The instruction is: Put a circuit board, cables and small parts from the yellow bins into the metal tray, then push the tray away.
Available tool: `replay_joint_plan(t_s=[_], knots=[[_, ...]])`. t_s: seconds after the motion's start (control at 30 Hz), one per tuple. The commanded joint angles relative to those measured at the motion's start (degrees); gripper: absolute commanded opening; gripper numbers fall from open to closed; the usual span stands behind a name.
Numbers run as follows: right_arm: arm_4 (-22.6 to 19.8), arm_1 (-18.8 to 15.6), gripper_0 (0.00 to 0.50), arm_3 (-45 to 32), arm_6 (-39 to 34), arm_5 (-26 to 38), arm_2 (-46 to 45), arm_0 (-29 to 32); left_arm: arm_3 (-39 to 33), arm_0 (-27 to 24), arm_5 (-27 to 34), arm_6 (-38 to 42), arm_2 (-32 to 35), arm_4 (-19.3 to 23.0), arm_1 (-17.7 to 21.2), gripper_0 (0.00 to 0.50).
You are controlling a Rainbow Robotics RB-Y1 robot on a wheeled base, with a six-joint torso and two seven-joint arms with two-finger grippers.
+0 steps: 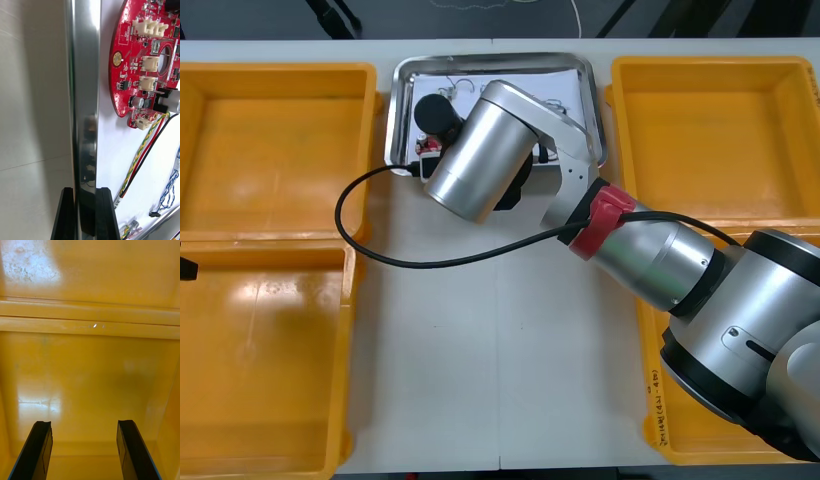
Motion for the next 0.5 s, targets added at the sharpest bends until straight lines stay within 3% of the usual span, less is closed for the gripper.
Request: replay_joint_plan(t_s=[0.03,0.5], knots=[[1.2,1.4,0.0,1.5,1.8,-2.3,-1.6,-3.2,-1.5,0.8,0.4,-4.2,1.8,0.4,2.6,0.5],[1.4,1.4,0.0,2.4,1.9,-2.6,-1.6,-3.2,-1.5,0.8,0.4,-4.2,1.8,0.4,2.6,0.5]])
